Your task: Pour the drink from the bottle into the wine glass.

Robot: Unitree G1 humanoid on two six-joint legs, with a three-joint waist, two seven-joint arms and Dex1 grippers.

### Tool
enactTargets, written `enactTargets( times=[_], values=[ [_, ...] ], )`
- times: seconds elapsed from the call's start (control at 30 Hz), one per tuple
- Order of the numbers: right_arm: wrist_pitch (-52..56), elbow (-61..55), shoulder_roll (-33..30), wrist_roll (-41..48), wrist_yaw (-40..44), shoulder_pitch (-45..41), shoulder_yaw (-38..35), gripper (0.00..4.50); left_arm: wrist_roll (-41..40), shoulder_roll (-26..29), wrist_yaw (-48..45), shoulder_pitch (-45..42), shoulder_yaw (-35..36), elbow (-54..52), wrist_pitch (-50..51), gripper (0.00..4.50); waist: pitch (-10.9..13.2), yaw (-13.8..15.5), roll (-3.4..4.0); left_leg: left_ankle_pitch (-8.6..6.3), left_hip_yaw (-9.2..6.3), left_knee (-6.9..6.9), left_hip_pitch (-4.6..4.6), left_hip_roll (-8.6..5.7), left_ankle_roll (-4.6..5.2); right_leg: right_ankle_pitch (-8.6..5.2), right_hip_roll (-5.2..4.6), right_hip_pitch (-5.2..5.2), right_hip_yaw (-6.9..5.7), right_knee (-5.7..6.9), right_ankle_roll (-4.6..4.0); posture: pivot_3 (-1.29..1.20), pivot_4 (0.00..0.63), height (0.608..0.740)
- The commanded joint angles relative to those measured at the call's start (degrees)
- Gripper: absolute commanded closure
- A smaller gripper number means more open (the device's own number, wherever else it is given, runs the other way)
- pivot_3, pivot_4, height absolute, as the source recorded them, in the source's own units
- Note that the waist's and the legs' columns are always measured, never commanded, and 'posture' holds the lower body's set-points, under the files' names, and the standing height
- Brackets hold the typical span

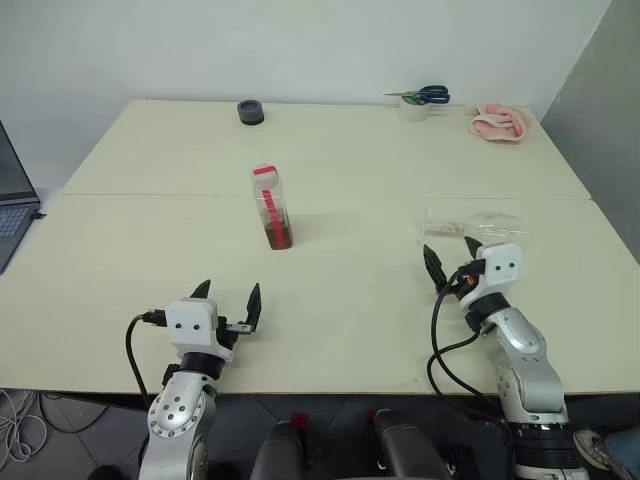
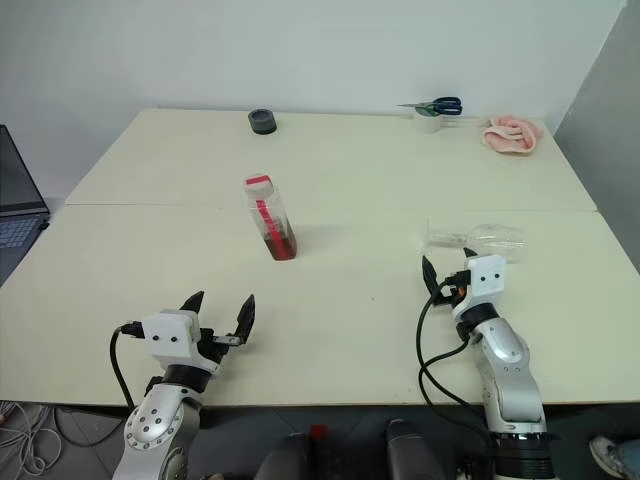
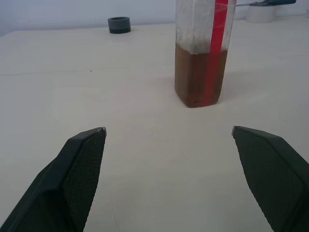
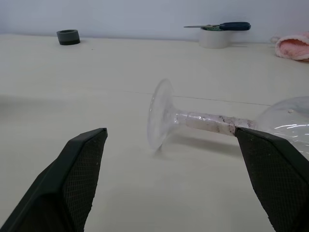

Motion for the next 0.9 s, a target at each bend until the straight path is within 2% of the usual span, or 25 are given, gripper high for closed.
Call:
enactTargets(
  times=[0.03,0.27,0.57,0.73,0.9],
  values=[
    [-0.8,-2.2,0.0,0.6,-0.2,-0.5,-0.3,0.00,-0.2,0.2,0.1,-1.1,0.3,-0.3,-0.6,0.03,0.0,0.0,0.00,0.00,0.00,0.00,0.00,0.00,0.00,0.00,0.00,0.00,0.00,0.00,0.00,0.00,0.150,0.740],
    [-1.0,-2.5,0.1,0.3,0.1,-0.5,0.4,0.00,-0.1,0.0,0.4,-2.0,0.2,-0.9,-0.3,0.03,0.0,0.0,0.00,0.00,0.00,0.00,0.00,0.00,0.00,0.00,0.00,0.00,0.00,0.00,0.00,0.00,0.150,0.740],
    [0.7,-3.3,-3.3,4.2,11.4,-4.1,6.2,0.00,1.5,-1.8,5.4,-8.7,-1.0,-3.1,6.0,0.03,0.0,0.0,0.00,0.00,-0.02,0.04,0.00,-0.01,0.00,0.02,0.01,0.04,-0.03,0.02,0.02,0.00,0.150,0.740],
    [0.6,-2.4,-3.7,4.1,12.9,-6.0,7.9,0.00,1.3,-3.7,7.9,-11.6,-1.2,-2.9,10.4,0.03,0.0,0.0,0.00,0.00,-0.09,0.05,0.00,-0.01,0.00,0.02,0.01,0.06,-0.08,0.02,0.03,0.00,0.150,0.740],
    [0.4,-1.9,-3.8,3.6,13.9,-7.8,9.3,0.00,3.3,-2.6,8.4,-17.2,-2.6,-3.1,13.0,0.03,0.0,0.1,-0.01,0.00,-0.14,0.08,0.00,-0.02,0.00,0.02,0.01,0.09,-0.13,0.02,0.04,0.00,0.150,0.740]
  ],
)
